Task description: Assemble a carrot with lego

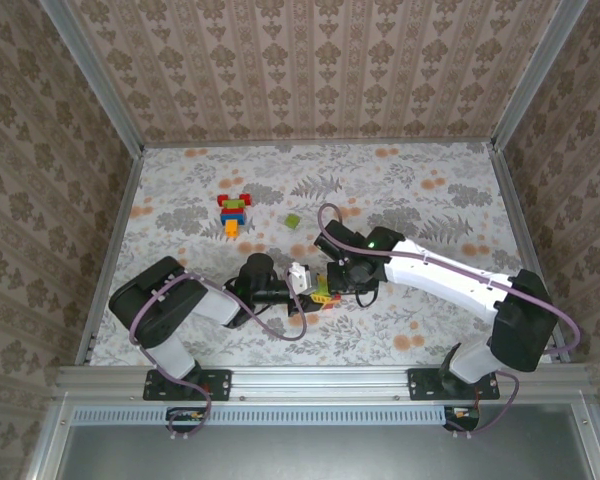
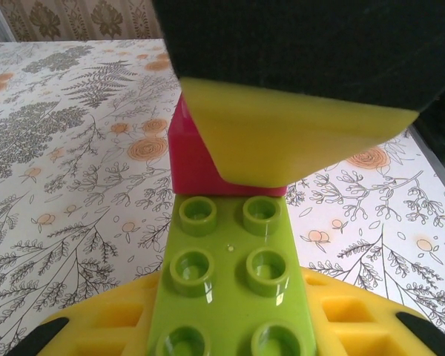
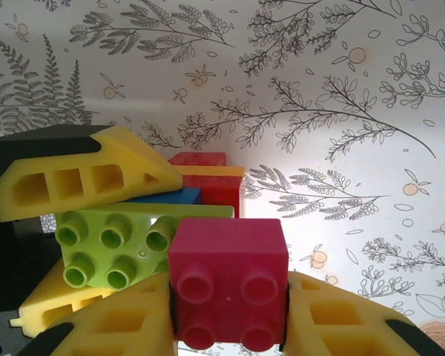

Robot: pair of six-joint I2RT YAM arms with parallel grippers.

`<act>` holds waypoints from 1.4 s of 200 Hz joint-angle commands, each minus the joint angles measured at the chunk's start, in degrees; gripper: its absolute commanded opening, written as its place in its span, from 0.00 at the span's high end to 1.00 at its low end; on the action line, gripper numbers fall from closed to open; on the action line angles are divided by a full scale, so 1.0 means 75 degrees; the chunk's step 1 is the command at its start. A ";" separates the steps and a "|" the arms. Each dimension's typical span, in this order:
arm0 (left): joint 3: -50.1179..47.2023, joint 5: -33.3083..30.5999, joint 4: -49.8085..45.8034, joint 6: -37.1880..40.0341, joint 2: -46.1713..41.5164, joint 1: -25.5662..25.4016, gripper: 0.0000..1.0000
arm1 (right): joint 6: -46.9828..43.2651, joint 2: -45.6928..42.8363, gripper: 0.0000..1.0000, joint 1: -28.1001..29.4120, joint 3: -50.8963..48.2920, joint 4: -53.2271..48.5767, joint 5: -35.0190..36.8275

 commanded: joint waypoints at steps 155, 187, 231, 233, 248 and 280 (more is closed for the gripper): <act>-0.0012 -0.0392 -0.1289 0.0319 0.0552 0.0058 0.84 | -0.0496 0.0702 0.61 0.0046 0.0617 -0.0400 -0.0222; -0.0009 -0.0389 -0.1301 0.0321 0.0559 0.0074 0.84 | -0.0551 0.0338 0.48 0.0046 0.0711 -0.0265 -0.0147; -0.0009 -0.0389 -0.1287 0.0299 0.0567 0.0079 0.84 | -0.0621 -0.0058 0.37 0.0028 0.0939 -0.0547 0.0149; -0.0009 -0.0392 -0.1280 0.0304 0.0569 0.0076 0.84 | -0.0622 -0.0071 0.36 0.0032 0.0948 -0.0575 0.0178; -0.0009 -0.0392 -0.1279 0.0287 0.0563 0.0087 0.83 | -0.0622 -0.0153 0.34 0.0025 0.1017 -0.0789 0.0378; -0.0009 -0.0389 -0.1250 0.0240 0.0564 0.0100 0.75 | -0.0610 -0.0314 0.32 -0.0004 0.0950 -0.1050 0.0631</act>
